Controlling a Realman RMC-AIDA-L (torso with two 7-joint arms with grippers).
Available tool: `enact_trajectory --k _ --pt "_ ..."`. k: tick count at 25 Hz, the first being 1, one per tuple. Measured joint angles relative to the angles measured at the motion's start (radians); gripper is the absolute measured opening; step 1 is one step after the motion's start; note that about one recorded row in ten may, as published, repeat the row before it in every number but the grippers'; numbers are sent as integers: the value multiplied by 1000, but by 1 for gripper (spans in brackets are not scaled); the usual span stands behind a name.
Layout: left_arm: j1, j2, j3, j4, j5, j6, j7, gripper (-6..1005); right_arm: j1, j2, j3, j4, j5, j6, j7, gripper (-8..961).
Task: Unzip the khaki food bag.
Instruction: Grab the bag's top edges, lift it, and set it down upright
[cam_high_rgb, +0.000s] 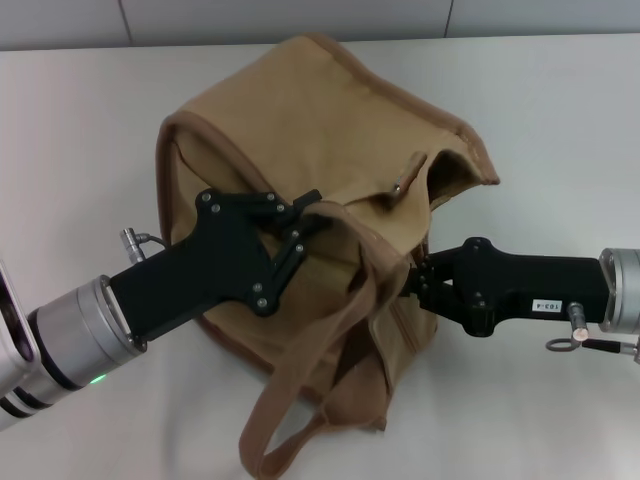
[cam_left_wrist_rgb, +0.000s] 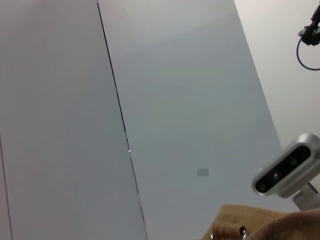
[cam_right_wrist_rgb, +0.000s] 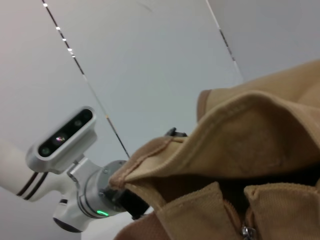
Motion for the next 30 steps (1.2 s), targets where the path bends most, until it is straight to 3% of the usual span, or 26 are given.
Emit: enact_trajectory --k 16,30 --pt "22 0 -95 -2 -3 25 -9 81 -22 -16 -8 -2 -7 16 0 49" --pt "40 0 -233 -41 -4 65 -11 86 -37 -38 -5 4 -36 40 9 81"
